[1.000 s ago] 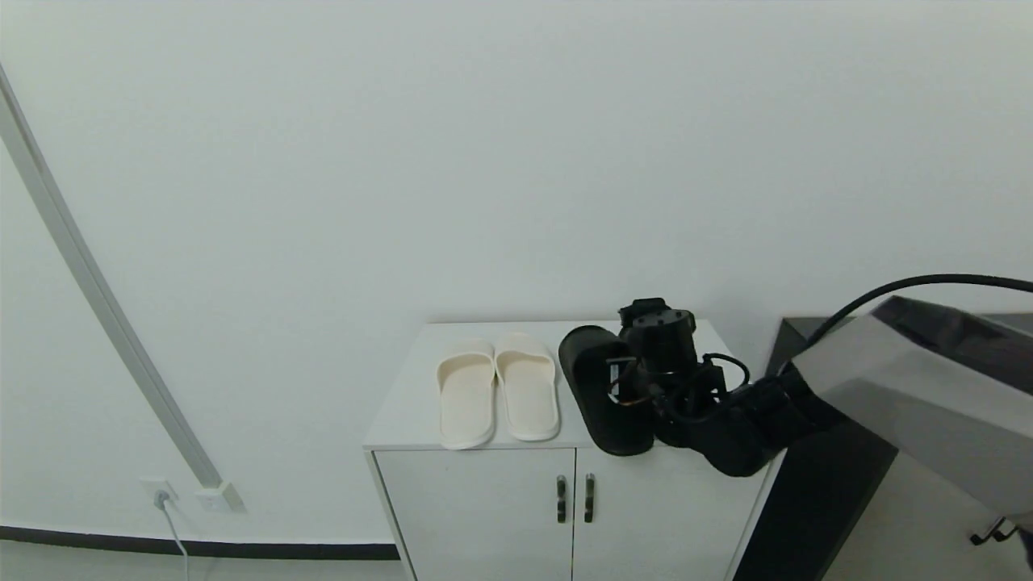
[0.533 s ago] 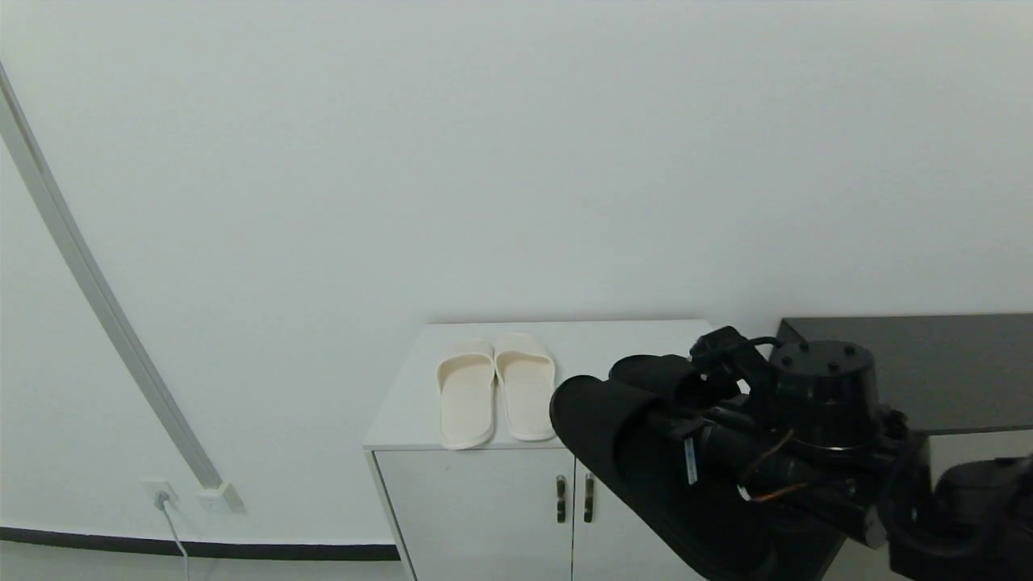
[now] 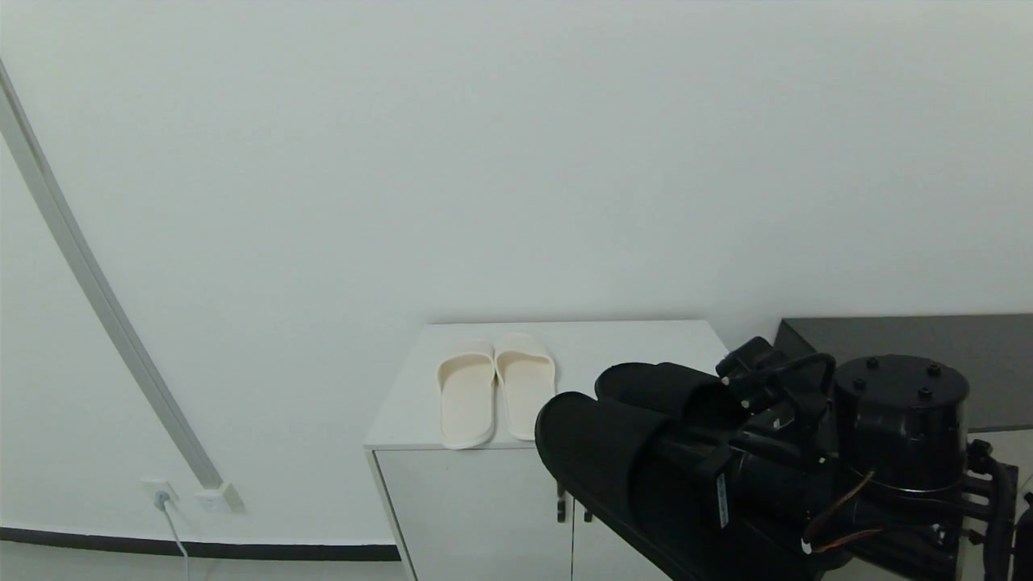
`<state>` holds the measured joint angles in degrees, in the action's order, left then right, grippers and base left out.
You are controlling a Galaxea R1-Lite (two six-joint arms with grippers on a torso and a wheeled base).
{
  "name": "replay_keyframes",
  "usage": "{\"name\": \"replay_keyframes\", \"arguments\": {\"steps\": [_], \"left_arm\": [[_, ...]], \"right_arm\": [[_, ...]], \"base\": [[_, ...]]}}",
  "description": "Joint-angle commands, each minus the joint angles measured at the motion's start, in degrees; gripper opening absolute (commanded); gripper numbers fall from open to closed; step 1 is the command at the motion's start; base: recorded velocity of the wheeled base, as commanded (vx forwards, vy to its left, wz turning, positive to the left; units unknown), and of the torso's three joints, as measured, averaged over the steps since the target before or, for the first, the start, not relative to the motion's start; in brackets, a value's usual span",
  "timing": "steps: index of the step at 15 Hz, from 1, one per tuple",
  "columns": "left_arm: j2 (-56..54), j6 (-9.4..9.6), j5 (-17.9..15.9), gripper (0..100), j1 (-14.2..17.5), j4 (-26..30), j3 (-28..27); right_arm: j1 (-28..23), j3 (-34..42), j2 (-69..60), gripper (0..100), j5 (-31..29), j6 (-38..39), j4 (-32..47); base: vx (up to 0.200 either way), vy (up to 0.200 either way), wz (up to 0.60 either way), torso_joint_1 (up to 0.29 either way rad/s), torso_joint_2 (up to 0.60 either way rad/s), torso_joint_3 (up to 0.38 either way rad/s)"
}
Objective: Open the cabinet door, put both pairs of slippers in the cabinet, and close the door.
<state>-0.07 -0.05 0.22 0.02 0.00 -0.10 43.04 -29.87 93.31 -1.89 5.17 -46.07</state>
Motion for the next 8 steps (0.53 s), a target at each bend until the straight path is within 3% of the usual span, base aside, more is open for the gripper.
{"name": "replay_keyframes", "arguments": {"steps": [1,4,8], "left_arm": [[0.1,-0.04,0.0,0,0.0,0.0,0.0],[0.1,-0.04,0.1,0,0.1,0.0,0.0],[0.1,-0.04,0.1,0,0.1,0.0,0.0]], "right_arm": [[0.0,0.2,0.0,0,0.0,0.0,0.0],[0.0,1.4,-0.1,0,0.8,-0.2,-0.3],[0.1,2.4,-0.1,0,1.1,-0.4,-0.3]], "base": [[-0.2,0.0,0.0,0.012,0.0,0.002],[-0.2,0.0,0.0,0.002,0.0,0.002],[0.0,0.0,0.0,0.0,0.0,0.0]]}}
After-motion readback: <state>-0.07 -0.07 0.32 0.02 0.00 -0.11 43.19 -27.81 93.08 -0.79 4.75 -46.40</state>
